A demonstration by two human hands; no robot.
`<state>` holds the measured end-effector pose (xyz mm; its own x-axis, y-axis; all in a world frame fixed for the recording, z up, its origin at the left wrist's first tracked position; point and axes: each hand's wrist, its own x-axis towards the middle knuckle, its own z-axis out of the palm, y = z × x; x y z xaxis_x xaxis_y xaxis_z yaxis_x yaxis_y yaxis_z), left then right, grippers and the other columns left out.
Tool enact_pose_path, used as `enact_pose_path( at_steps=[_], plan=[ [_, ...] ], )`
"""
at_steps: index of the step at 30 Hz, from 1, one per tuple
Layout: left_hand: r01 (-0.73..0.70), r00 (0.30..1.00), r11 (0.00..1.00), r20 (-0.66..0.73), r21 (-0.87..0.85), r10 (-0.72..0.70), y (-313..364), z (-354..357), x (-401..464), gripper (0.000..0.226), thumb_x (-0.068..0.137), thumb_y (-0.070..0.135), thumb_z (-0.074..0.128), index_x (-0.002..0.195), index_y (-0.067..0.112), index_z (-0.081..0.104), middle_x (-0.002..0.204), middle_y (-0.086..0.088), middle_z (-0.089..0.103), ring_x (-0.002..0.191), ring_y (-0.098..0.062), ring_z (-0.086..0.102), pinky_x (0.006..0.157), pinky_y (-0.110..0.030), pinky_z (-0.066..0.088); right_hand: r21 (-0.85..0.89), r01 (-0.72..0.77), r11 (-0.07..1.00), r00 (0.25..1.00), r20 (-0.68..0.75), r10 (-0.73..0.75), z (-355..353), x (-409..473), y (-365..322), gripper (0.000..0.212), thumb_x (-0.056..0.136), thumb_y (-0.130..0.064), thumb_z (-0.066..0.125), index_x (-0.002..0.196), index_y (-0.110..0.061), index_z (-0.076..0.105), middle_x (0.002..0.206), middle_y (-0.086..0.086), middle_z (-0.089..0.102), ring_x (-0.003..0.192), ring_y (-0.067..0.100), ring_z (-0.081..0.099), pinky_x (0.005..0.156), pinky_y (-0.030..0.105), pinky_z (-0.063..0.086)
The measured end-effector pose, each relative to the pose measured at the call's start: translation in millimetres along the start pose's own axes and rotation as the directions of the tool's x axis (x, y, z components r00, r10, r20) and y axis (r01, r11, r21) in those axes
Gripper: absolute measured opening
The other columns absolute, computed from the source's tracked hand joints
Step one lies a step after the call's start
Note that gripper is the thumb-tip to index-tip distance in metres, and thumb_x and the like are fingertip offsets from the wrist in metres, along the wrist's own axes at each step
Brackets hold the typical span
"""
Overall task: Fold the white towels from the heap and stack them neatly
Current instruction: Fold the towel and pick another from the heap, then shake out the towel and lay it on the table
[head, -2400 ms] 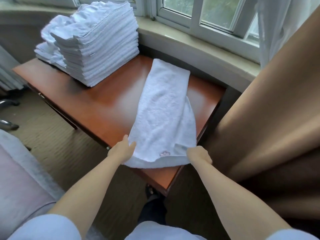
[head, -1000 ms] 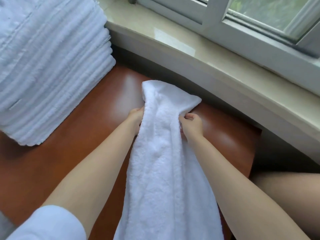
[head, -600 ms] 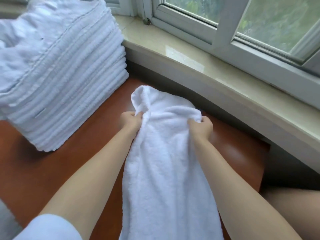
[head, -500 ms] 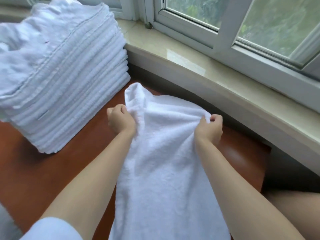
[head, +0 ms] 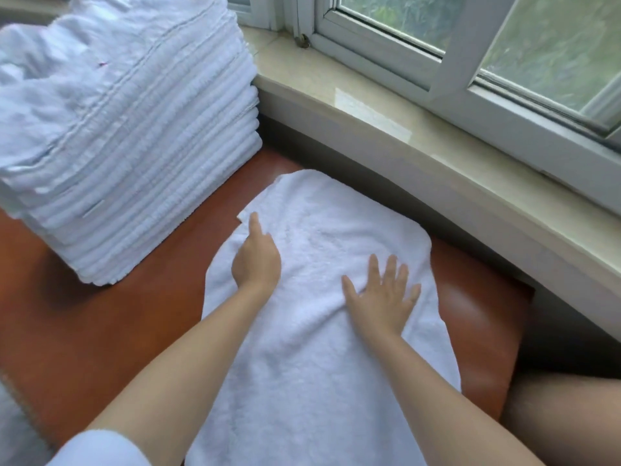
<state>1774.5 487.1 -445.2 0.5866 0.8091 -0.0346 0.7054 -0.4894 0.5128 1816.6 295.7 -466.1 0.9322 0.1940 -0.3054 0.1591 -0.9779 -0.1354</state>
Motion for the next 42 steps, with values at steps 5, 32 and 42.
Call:
enact_pose_path(
  at_steps=[5, 32, 42],
  plan=[
    [0.463, 0.877, 0.735, 0.139, -0.496, -0.459, -3.1, -9.5, 39.1, 0.052, 0.103, 0.020, 0.039, 0.151, 0.011, 0.025, 0.115, -0.014, 0.065, 0.076, -0.023, 0.066, 0.064, -0.029, 0.053, -0.123, 0.185, 0.975, 0.982, -0.008, -0.188, -10.0, 0.4, -43.7, 0.065, 0.097, -0.035, 0.028, 0.155, -0.023, 0.000, 0.163, 0.010, -0.007, 0.148, 0.028, -0.015, 0.108, 0.050, -0.027],
    [-0.227, 0.943, 0.974, 0.256, 0.021, 0.215, 7.6, 1.9, 89.5, 0.053, 0.102, 0.007, 0.033, 0.153, 0.014, 0.023, 0.159, -0.006, 0.024, 0.145, -0.021, 0.025, 0.117, -0.032, 0.023, 0.268, 0.291, 0.918, 0.956, -0.060, -0.286, 14.4, 6.8, -54.0, 0.057, 0.100, -0.033, 0.034, 0.153, -0.024, 0.019, 0.163, 0.002, 0.000, 0.149, 0.019, -0.010, 0.118, 0.036, -0.012],
    [-0.387, 0.896, 0.921, 0.256, 0.050, 0.363, -28.6, 5.4, -57.5, 0.042, 0.100, 0.012, 0.035, 0.141, 0.013, 0.046, 0.155, -0.004, 0.033, 0.146, -0.017, 0.021, 0.119, -0.032, 0.012, 0.254, 0.208, 0.944, 0.965, -0.210, -0.156, 35.7, -75.0, -22.2, 0.059, 0.101, -0.040, 0.036, 0.154, -0.020, 0.018, 0.163, 0.004, 0.001, 0.150, 0.016, 0.001, 0.119, 0.033, -0.008]
  ],
)
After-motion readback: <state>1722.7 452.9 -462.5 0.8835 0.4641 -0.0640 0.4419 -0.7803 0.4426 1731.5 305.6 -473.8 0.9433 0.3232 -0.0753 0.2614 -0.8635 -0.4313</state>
